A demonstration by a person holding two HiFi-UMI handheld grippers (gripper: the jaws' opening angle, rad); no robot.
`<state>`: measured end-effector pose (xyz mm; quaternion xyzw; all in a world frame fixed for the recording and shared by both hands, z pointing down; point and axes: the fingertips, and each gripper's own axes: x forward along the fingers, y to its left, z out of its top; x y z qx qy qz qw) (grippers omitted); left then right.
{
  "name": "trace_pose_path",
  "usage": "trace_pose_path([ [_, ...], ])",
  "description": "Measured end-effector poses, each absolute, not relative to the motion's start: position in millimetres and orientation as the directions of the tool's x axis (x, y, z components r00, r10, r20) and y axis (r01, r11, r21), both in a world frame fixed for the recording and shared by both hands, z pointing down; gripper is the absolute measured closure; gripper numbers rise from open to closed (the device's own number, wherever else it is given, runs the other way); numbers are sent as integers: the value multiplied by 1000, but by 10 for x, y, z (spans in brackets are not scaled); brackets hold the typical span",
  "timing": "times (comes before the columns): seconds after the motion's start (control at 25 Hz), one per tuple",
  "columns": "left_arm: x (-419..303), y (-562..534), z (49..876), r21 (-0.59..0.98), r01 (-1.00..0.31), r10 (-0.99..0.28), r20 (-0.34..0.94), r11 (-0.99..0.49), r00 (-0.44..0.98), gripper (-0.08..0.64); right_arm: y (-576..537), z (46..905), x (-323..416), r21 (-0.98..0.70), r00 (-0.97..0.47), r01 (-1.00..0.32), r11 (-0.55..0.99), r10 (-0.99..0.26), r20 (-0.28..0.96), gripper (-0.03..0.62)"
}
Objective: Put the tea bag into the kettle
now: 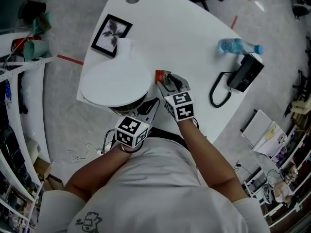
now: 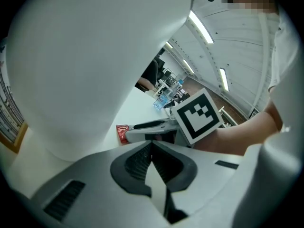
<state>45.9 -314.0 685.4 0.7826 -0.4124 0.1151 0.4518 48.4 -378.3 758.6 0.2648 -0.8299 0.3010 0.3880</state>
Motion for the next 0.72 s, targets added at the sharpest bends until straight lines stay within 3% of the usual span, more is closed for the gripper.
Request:
trace_pose_path([
  [0.2, 460, -3115, 6867, 613, -750, -535, 559, -248, 634, 551, -3776, 7636, 483, -223, -518, -665, 713, -224, 826, 401],
  [0.52, 511, -3053, 6839, 625, -745, -530, 561, -233, 636, 551, -3835, 7675, 583, -86, -441, -645, 760, -277, 854, 505],
  [0.72, 498, -2987, 6853, 625, -749, -537, 564, -220, 628, 551, -3846, 7679, 582, -40, -426, -638, 769, -309, 850, 522],
])
